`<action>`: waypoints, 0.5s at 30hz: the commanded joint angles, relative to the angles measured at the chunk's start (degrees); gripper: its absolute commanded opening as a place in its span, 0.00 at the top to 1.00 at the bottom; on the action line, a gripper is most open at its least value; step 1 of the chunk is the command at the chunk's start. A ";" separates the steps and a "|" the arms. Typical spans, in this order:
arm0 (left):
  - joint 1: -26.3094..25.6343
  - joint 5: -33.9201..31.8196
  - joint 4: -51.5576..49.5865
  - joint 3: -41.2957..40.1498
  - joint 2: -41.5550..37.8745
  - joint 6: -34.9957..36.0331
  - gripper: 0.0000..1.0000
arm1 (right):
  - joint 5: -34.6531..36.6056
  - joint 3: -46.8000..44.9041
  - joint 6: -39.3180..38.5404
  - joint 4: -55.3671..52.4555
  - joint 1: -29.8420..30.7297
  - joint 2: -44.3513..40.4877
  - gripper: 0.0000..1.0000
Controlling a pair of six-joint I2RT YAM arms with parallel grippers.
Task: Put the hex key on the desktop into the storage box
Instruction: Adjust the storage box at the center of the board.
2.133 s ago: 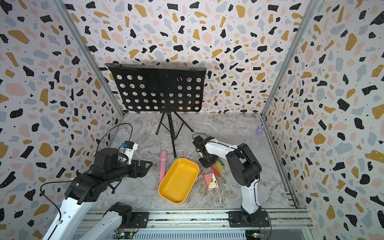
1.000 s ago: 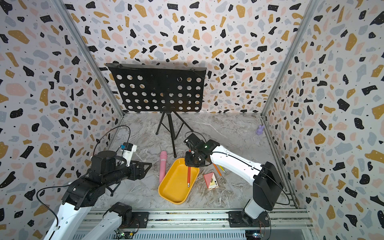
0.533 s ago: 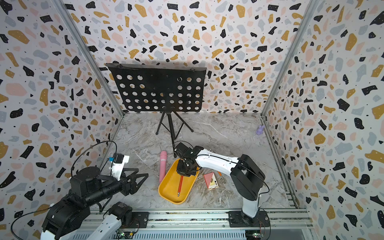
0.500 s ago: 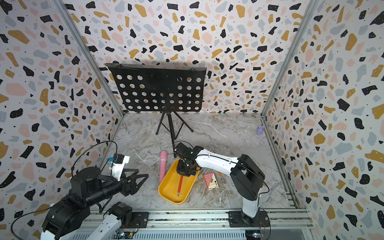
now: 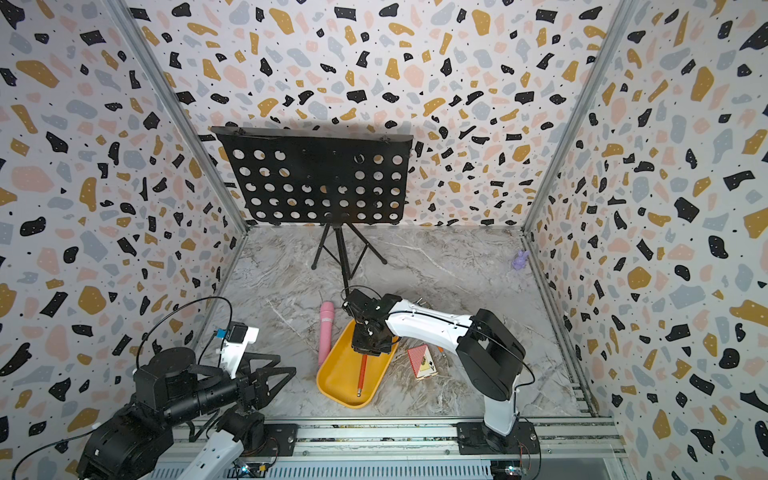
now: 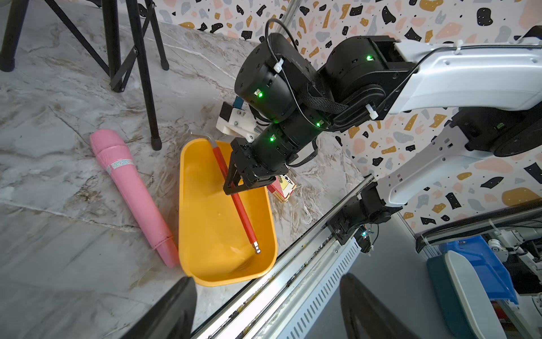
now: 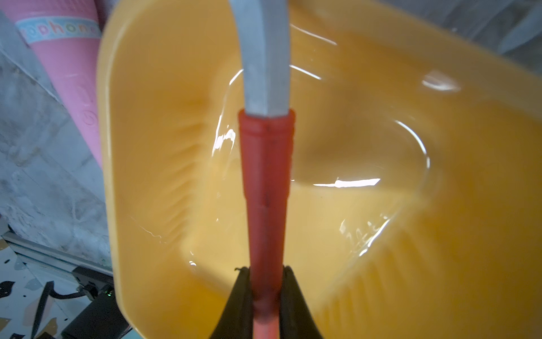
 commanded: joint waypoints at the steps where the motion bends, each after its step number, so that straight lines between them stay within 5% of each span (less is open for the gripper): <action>1: -0.08 1.01 0.67 -0.47 0.29 0.06 0.20 | 2.63 2.48 -3.43 -4.48 0.91 -4.37 1.00; 15: 1.74 1.17 0.67 -0.39 0.96 0.28 0.20 | -1.38 1.96 -2.98 -3.65 1.69 -0.46 1.00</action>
